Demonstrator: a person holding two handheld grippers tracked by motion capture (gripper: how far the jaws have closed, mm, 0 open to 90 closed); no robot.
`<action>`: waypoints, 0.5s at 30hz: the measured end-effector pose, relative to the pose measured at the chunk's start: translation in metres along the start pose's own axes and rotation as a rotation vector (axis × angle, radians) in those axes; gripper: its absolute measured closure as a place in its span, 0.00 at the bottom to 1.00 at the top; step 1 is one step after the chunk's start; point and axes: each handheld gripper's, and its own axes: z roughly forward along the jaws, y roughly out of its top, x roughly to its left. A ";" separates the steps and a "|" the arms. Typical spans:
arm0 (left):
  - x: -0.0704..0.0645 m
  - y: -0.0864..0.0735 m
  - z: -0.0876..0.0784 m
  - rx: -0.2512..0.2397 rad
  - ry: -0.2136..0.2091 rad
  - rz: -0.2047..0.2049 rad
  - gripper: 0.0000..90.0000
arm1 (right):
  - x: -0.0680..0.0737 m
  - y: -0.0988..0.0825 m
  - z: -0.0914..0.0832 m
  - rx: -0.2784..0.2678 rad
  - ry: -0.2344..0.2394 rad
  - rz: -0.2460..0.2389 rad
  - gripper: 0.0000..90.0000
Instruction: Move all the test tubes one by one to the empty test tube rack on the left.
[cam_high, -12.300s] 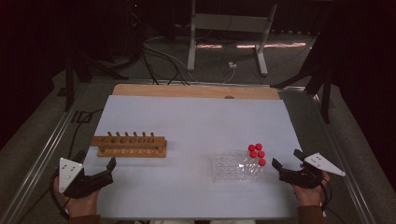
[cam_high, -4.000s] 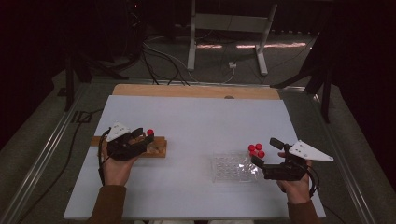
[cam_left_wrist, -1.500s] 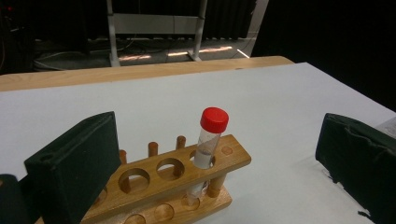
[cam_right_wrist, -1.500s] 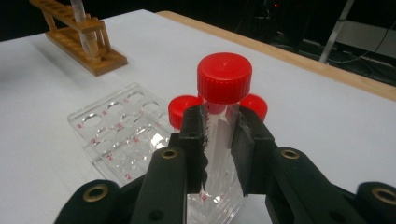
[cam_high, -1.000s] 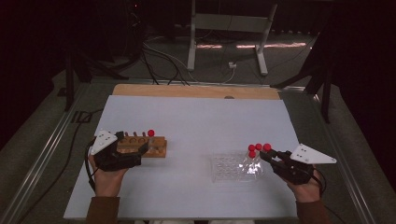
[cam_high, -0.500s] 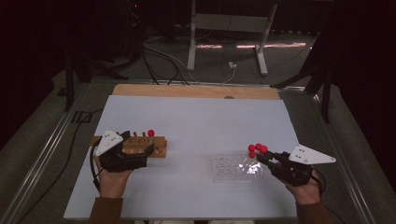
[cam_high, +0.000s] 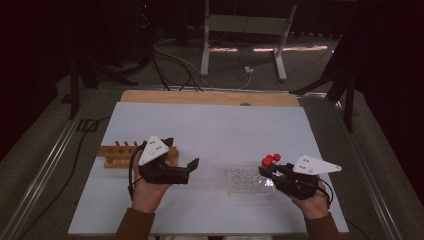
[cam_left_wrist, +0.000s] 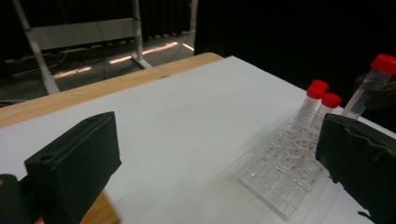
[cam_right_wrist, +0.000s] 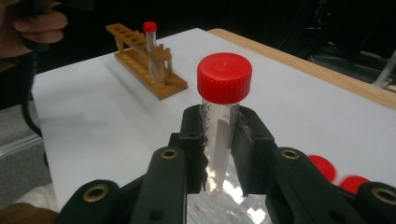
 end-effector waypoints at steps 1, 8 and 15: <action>-0.002 0.001 0.003 0.000 -0.007 0.002 0.01 | 0.001 0.001 0.002 0.002 0.004 0.001 0.83; -0.024 0.008 0.024 0.010 -0.081 0.025 0.02 | 0.009 0.003 0.018 0.026 0.031 0.001 0.83; -0.051 0.015 0.042 0.025 -0.165 0.072 0.04 | 0.016 0.006 0.026 0.050 0.034 -0.009 0.83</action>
